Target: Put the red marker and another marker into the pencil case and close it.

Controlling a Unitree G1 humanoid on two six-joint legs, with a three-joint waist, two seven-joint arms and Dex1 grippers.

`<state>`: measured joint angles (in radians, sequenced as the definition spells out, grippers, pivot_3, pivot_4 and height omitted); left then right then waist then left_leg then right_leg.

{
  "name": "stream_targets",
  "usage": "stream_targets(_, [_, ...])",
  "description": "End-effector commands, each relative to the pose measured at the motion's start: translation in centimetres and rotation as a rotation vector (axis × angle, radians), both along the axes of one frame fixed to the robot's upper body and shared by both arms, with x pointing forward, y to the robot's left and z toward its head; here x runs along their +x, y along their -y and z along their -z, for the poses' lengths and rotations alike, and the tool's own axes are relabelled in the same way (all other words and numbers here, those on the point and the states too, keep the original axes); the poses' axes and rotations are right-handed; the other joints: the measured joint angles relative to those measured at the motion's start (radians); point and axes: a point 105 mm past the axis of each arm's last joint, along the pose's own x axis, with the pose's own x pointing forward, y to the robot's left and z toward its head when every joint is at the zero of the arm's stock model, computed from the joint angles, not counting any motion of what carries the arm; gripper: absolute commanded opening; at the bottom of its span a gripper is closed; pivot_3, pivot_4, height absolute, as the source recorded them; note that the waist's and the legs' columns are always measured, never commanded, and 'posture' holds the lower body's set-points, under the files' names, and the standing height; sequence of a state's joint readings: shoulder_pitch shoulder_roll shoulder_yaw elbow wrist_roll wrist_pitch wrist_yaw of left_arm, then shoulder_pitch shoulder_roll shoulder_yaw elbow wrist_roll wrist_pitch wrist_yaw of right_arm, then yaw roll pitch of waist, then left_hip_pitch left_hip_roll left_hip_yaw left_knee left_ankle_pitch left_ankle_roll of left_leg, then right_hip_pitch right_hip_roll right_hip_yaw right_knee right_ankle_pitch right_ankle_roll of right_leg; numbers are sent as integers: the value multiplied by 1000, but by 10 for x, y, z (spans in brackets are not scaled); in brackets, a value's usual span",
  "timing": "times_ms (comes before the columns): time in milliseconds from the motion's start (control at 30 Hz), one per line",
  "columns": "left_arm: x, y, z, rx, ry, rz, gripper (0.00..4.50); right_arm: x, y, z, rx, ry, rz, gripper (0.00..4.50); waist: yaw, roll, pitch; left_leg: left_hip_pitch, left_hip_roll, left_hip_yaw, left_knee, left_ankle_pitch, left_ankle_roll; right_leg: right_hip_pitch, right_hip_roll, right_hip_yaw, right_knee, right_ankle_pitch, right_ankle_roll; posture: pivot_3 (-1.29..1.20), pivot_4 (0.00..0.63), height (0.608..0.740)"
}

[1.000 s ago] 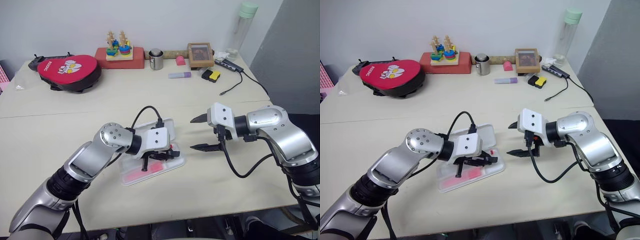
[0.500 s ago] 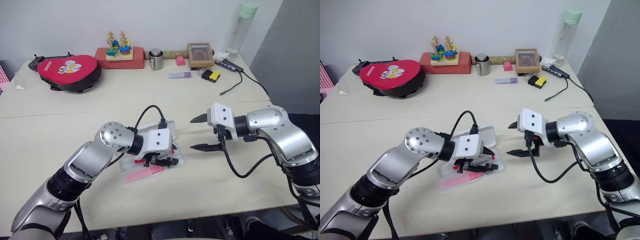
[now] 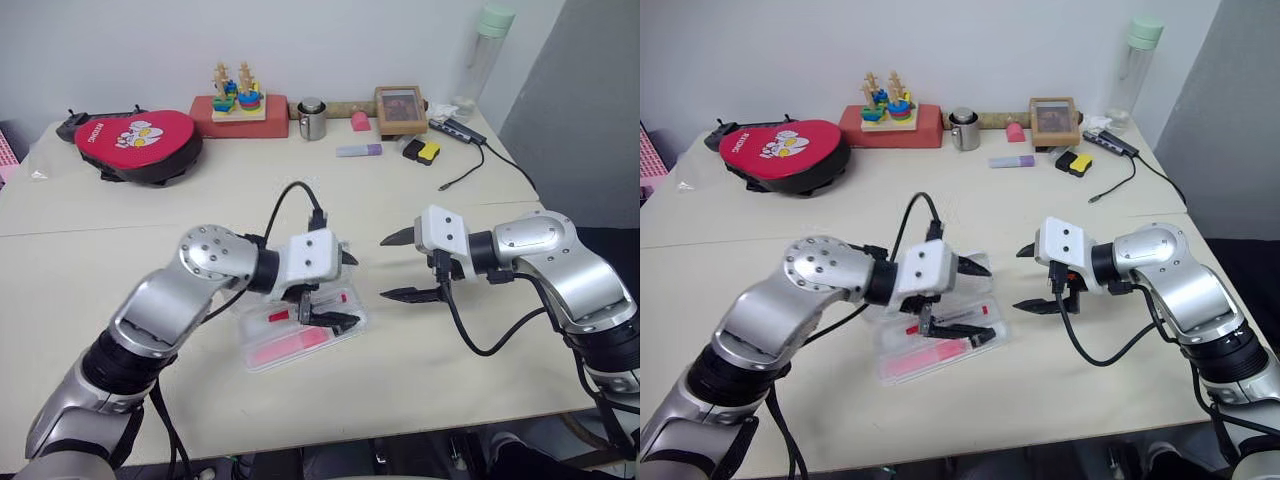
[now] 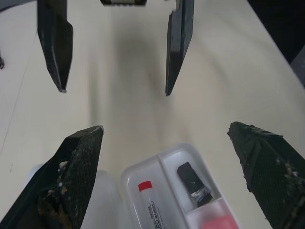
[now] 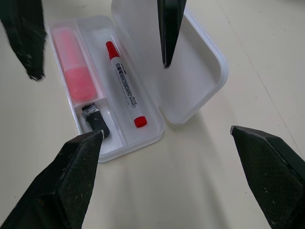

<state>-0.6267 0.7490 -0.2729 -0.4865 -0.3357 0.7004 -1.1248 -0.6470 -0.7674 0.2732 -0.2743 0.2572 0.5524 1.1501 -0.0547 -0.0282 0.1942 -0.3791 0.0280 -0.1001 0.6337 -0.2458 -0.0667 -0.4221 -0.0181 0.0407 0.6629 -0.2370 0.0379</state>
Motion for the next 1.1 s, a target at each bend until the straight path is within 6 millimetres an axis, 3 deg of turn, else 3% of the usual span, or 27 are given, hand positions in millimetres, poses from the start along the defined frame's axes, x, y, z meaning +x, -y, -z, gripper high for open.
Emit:
stream_targets(33, [-11,-16,-30,-81,-6,-16,4489,-3,2,-11,3,55,-14,4500,-2,0,0,0,0,0,0,0,0,0,0,0,0,0,0,0,150,740])
stream_targets(267, [-11,-46,-52,-147,-35,-149,4489,-3,1,-12,1,56,-23,4500,-2,0,0,0,0,0,0,0,0,0,0,0,0,0,0,0,150,740])
stream_targets(567, [-17,-91,-54,-175,-77,-352,4489,-1,-2,-14,3,61,-32,4500,-2,0,0,0,0,0,0,0,0,0,0,0,0,0,0,0,150,740])
stream_targets(700, [-25,-124,-46,-193,-116,-509,4489,0,-4,-15,11,66,-36,4500,-3,0,0,0,0,0,0,0,0,0,0,0,0,0,0,0,150,740])
stream_targets(1100, [-52,-173,-18,-219,-221,-737,4489,12,-8,-16,42,97,-10,4500,-2,0,0,2,1,1,0,0,0,0,0,0,0,0,-1,0,150,740])
